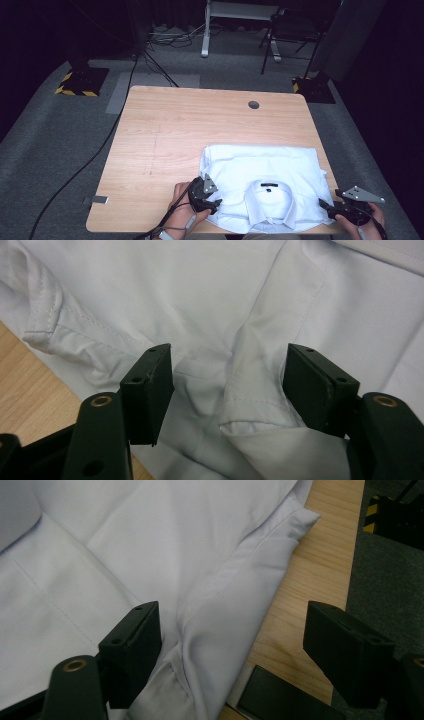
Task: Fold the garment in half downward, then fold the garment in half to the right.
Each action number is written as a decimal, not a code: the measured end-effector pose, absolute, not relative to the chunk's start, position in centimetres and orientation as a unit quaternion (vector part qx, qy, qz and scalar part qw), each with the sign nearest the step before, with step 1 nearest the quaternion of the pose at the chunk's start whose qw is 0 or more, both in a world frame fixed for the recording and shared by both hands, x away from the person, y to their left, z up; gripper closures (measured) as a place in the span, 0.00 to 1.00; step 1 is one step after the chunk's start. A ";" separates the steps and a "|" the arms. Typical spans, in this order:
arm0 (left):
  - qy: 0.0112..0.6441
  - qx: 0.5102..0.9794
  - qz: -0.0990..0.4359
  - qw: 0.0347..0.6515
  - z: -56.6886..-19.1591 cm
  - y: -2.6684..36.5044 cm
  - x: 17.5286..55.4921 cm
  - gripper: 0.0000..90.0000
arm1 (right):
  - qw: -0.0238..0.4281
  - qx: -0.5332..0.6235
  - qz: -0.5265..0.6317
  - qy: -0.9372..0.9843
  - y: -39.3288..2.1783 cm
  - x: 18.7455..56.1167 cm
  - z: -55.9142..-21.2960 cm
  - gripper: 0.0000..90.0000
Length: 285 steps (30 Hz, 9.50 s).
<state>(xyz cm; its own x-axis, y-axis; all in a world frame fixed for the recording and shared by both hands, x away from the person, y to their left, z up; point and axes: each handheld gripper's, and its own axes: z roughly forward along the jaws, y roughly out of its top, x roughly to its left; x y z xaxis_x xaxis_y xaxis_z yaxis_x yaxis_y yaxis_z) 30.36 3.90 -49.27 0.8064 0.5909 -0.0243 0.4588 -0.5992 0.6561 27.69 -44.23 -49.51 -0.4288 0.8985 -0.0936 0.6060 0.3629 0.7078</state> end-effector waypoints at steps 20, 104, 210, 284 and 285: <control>0.308 0.870 0.094 0.373 -46.5 5.2 30.9 0.37 | 0.251 0.475 0.332 0.776 -44.1 26.8 -47.3 0.27; 0.393 0.821 0.177 0.374 -46.6 6.8 43.5 0.29 | 0.224 0.479 0.367 0.765 -40.9 27.8 -50.8 0.24; 0.331 0.851 0.106 0.394 -50.2 5.1 44.8 0.95 | 0.238 0.468 0.374 0.764 -37.7 28.4 -45.5 0.27; 0.326 0.853 0.119 0.390 -50.2 4.9 44.5 0.93 | 0.152 0.307 0.437 0.832 -15.5 29.0 -43.8 0.24; 0.326 0.853 0.118 0.390 -50.2 4.9 44.5 0.93 | 0.150 0.304 0.438 0.833 -15.3 28.9 -44.1 0.24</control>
<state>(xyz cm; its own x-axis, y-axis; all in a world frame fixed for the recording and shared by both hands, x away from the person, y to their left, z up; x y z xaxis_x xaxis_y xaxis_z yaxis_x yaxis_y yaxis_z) 44.54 4.88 -50.22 0.7596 0.6482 -0.0526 0.4636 -0.4829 0.7429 28.87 -15.32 -44.08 -0.7701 0.6377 0.0159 0.3743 0.4317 0.8207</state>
